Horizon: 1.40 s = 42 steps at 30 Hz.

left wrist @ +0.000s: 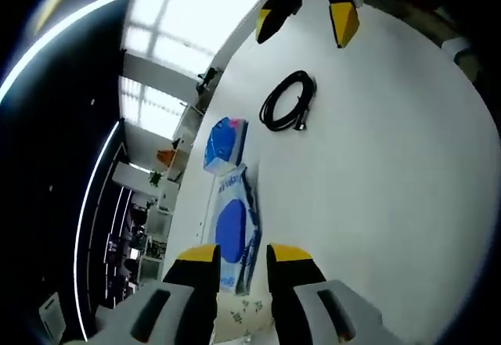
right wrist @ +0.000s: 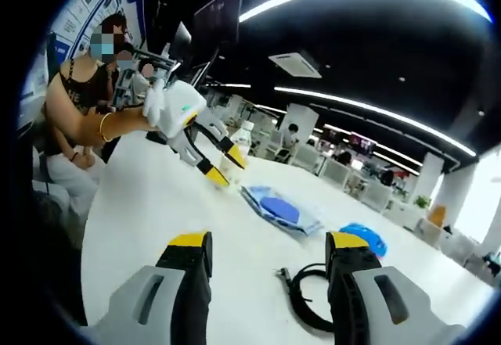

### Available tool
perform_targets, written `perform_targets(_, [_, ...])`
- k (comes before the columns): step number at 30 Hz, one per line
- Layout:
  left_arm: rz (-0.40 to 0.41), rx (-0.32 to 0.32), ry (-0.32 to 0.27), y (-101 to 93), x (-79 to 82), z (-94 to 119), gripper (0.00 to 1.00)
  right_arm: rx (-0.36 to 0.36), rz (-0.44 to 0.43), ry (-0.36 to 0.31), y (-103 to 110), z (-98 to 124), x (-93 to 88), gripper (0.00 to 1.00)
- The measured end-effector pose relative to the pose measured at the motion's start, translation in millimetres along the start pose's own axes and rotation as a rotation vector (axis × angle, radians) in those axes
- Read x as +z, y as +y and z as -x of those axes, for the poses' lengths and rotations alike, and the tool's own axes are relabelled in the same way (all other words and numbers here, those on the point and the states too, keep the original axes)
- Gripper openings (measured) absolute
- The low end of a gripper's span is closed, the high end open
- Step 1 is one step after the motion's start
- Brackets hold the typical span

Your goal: Arrange the tabletop items into an orderly group along one side of the table until the central work area is clear of visible clutter.

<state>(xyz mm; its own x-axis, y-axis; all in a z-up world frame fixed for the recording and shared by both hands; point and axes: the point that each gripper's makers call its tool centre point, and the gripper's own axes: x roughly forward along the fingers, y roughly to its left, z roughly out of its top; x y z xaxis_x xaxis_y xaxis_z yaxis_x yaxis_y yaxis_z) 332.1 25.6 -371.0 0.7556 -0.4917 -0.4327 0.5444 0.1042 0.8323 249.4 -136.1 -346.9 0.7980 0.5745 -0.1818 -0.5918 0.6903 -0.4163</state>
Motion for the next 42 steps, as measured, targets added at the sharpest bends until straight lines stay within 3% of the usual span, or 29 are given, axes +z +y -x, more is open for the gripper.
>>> perform_targets(12, [0.028, -0.034, 0.008, -1.6, -8.7, -16.3, 0.22, 0.016, -0.004, 0.02, -16.3, -21.6, -15.2, 0.53])
perform_targets(20, [0.028, -0.048, 0.007, -3.4, -11.9, -25.0, 0.22, 0.014, -0.024, 0.011, -26.4, -26.8, -15.4, 0.52])
perform_targets(30, [-0.026, 0.002, 0.026, -1.4, -21.6, -34.4, 0.22, -0.008, 0.085, 0.042, -39.0, -49.9, -22.4, 0.49])
perform_targets(37, [-0.118, 0.042, 0.057, -2.9, -26.4, -40.4, 0.22, -0.01, 0.15, 0.069, -37.1, -69.1, -30.6, 0.39])
perform_targets(42, [-0.142, 0.056, 0.07, -1.7, -29.0, -45.5, 0.22, -0.023, 0.194, 0.092, -41.9, -79.8, -34.4, 0.4])
